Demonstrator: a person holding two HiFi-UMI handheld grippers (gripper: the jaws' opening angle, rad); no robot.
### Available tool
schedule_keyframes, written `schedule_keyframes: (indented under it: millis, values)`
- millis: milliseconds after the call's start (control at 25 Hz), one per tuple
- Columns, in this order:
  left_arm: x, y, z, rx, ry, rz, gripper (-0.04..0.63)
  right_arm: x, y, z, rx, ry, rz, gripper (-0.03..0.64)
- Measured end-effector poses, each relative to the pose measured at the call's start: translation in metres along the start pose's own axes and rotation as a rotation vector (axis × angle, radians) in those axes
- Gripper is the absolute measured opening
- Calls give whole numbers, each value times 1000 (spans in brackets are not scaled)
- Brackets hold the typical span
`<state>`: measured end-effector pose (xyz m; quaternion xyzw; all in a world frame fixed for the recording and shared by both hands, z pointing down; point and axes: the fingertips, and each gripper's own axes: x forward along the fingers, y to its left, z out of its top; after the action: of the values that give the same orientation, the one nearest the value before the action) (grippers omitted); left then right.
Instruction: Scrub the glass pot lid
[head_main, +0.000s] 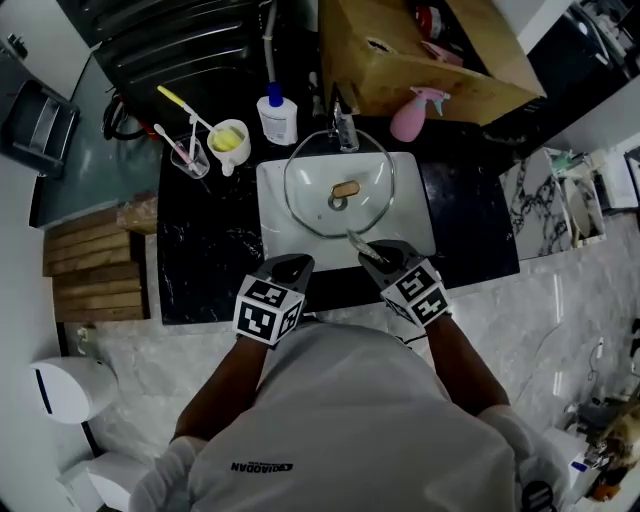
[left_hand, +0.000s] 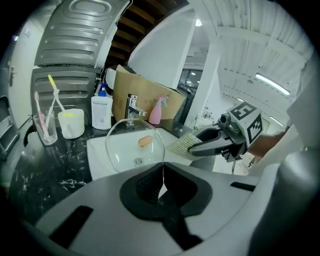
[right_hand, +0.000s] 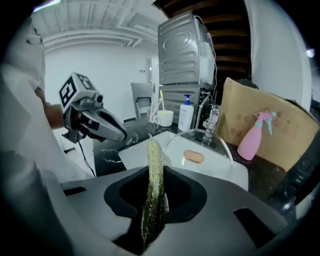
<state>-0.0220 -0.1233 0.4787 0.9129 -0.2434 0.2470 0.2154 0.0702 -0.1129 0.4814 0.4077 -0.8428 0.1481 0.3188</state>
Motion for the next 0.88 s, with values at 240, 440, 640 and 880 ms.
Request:
schedule_keyframes:
  millis: [240, 440, 640, 880]
  values:
    - [28, 16, -7, 115, 84, -77, 15, 29, -17, -4, -217, 134, -104, 84]
    - [45, 16, -7, 133, 93, -108, 15, 45, -44, -6, -317, 176, -180, 84]
    - [55, 28, 1, 77, 67, -62, 15, 60, -88, 6, -289, 127, -258, 84]
    - [52, 37, 14, -7, 29, 13, 15, 69, -115, 5, -267, 120, -293, 84]
